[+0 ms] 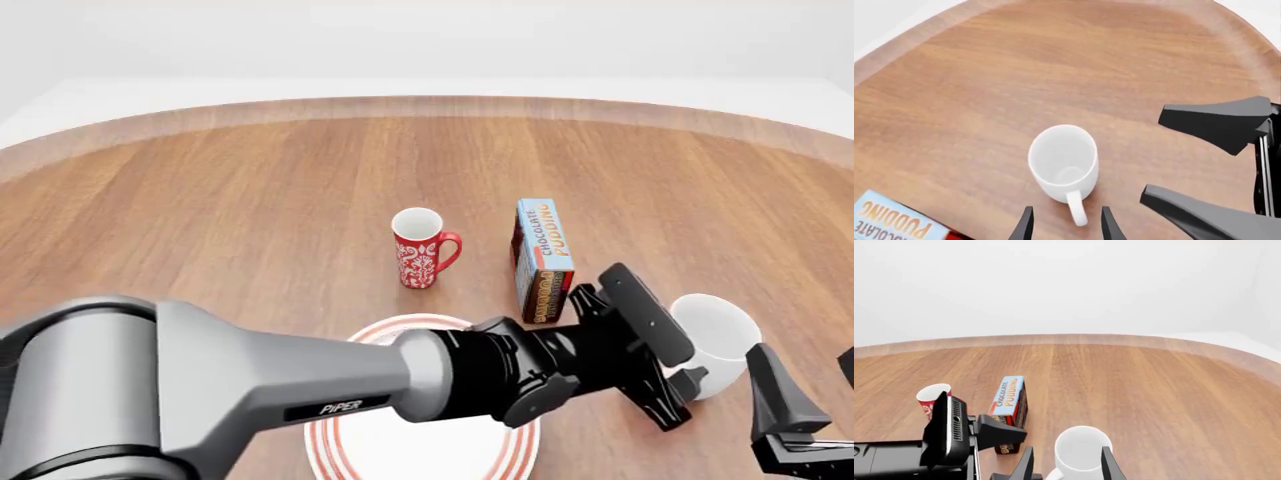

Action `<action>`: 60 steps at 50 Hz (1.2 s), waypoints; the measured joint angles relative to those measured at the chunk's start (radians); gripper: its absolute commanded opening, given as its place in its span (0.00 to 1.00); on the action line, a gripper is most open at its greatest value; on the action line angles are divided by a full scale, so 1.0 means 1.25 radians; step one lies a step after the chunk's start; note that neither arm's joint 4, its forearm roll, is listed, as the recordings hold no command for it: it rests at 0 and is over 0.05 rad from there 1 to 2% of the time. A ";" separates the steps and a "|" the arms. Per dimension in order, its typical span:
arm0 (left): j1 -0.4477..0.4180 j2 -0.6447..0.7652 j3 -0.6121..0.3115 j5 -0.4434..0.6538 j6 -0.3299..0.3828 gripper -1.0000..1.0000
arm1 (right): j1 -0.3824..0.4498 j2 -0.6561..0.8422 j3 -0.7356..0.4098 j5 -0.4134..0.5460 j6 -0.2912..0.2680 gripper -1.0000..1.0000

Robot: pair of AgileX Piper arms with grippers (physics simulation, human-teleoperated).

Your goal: Pick up the white mug and put it on the plate, and put the chocolate pudding to the right of the plate.

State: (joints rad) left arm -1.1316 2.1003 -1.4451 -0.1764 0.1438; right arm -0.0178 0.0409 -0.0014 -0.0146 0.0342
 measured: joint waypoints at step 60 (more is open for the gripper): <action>-0.005 0.099 -0.083 0.021 -0.040 1.00 | -0.001 0.019 -0.001 -0.015 0.004 1.00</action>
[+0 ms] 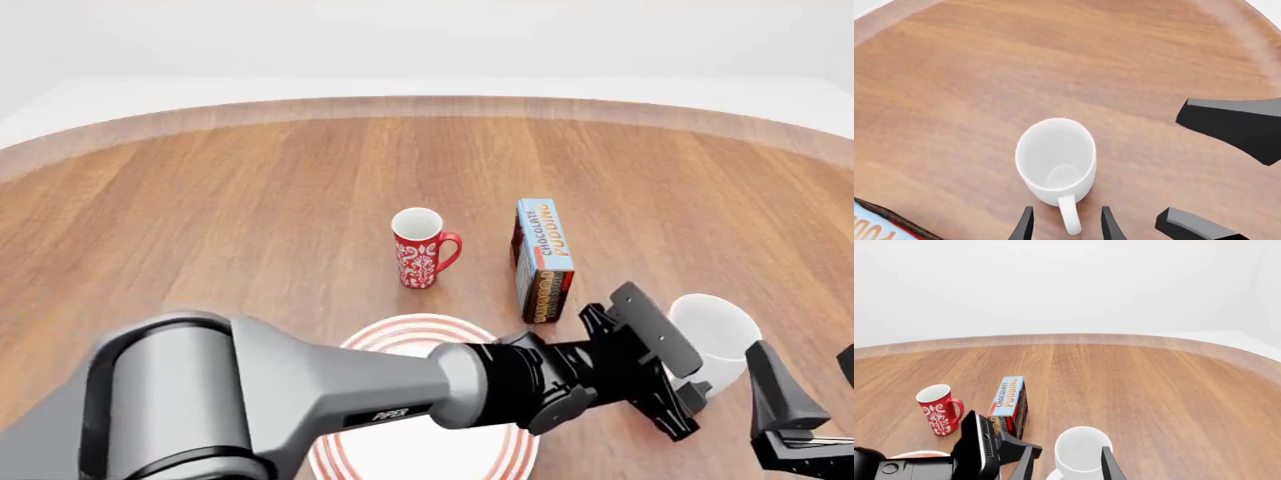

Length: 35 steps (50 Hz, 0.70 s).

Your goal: Pick up the white mug and put it on the plate, and put the chocolate pudding to the right of the plate.

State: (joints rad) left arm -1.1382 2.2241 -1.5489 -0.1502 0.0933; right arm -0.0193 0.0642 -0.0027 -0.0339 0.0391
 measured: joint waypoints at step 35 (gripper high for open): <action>0.003 0.054 -0.030 -0.006 -0.037 1.00 | 0.000 0.000 0.000 0.000 0.000 1.00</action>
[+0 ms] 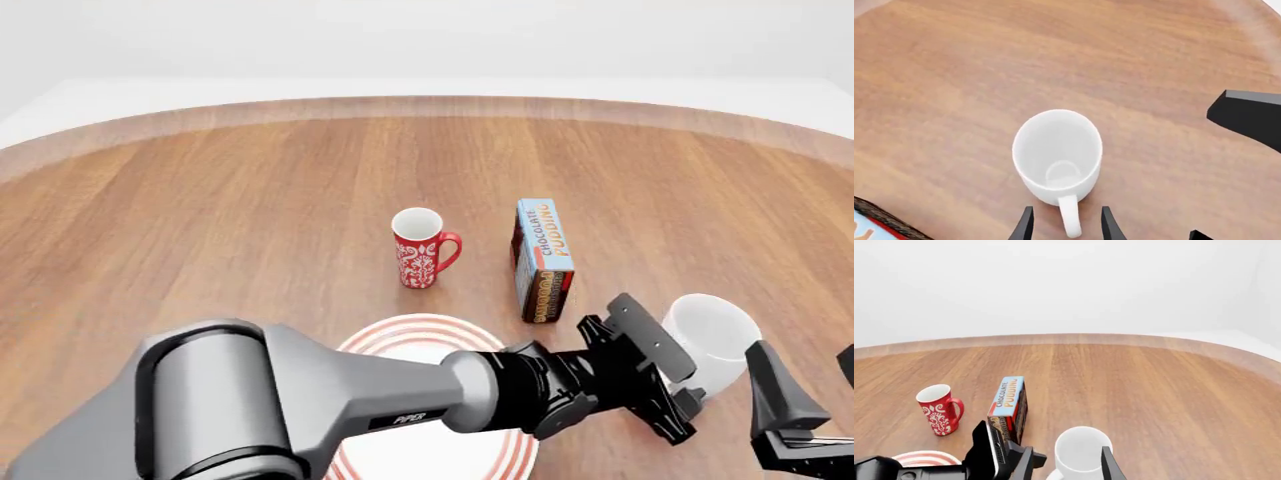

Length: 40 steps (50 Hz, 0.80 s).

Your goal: Pick up the white mug and put it on the plate, and put the chocolate pudding to the right of the plate.

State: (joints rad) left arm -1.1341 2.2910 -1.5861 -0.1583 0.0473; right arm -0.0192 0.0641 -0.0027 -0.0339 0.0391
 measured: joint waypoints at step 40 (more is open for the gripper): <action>0.006 0.060 -0.037 0.001 -0.026 1.00 | 0.000 0.000 0.000 0.000 0.000 1.00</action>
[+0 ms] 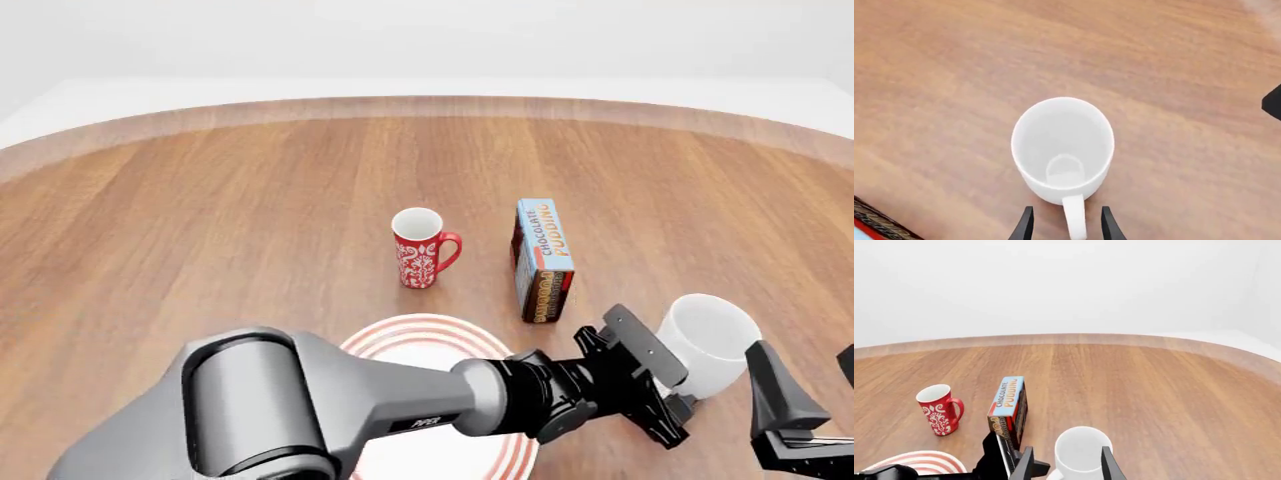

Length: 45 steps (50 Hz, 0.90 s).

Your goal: Pick up the white mug and put it on the plate, and put the chocolate pudding to the right of the plate.

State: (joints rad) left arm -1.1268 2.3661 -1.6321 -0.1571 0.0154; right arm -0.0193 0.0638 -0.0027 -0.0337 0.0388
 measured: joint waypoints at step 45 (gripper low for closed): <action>0.000 -0.015 0.018 -0.011 0.001 0.00 | 0.000 0.000 0.000 0.000 0.000 1.00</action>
State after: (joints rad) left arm -1.1267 2.3476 -1.6101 -0.1703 0.0170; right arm -0.0191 0.0635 -0.0027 -0.0335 0.0385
